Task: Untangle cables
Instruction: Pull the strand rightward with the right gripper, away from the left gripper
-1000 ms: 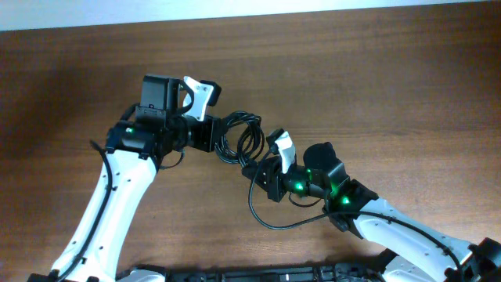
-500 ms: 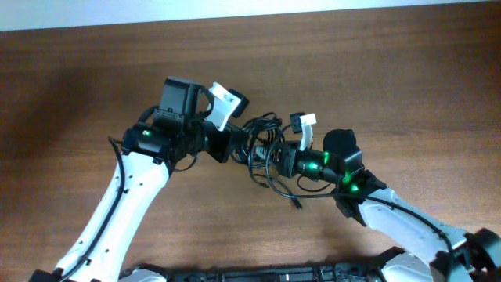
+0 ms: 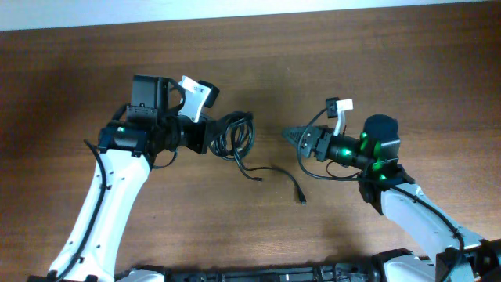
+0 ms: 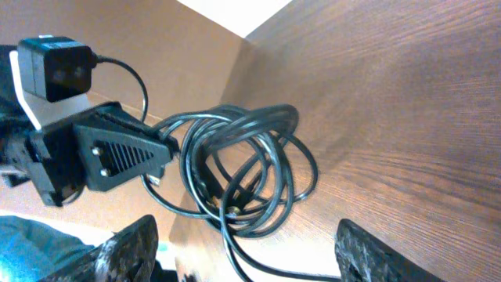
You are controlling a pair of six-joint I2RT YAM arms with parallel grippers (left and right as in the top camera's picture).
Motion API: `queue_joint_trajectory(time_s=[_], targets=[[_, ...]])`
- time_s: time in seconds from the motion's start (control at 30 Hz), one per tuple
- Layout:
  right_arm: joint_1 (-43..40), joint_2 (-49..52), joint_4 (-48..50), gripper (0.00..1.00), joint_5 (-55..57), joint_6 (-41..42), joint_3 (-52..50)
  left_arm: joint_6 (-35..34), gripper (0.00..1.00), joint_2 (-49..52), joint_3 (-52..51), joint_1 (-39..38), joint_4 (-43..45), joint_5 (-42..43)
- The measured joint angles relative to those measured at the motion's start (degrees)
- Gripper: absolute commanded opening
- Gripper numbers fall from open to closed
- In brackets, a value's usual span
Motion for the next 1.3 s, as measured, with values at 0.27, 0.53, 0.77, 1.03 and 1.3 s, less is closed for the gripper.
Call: queue_joint_trajectory(time_s=[0.27,0.53,0.77,1.03,1.3], targets=[[6.4,0.0,0.1,0.54,-3.3,-3.5,0.0,10.6,0.0,0.0,0.0,0.2,-1.8,15.3],[10.2,0.0,6.3,0.55,-0.3,20.2,0.0,10.2,0.0,0.0,0.0,-1.2,-2.2,12.7],[12.7,-0.4,-13.2,0.59,21.9,12.2,0.5,-1.3,0.0,0.0,0.0,-2.6,-2.4,-9.5],[19.0,-0.5,6.0,0.54,20.9,16.1,0.1,-6.3,0.0,0.0,0.0,-3.5,-2.4,-17.0],[23.9,5.2,6.0,0.5,33.6,27.4,0.1,-6.7,0.0,0.0,0.0,-9.6,-2.4,-14.9]])
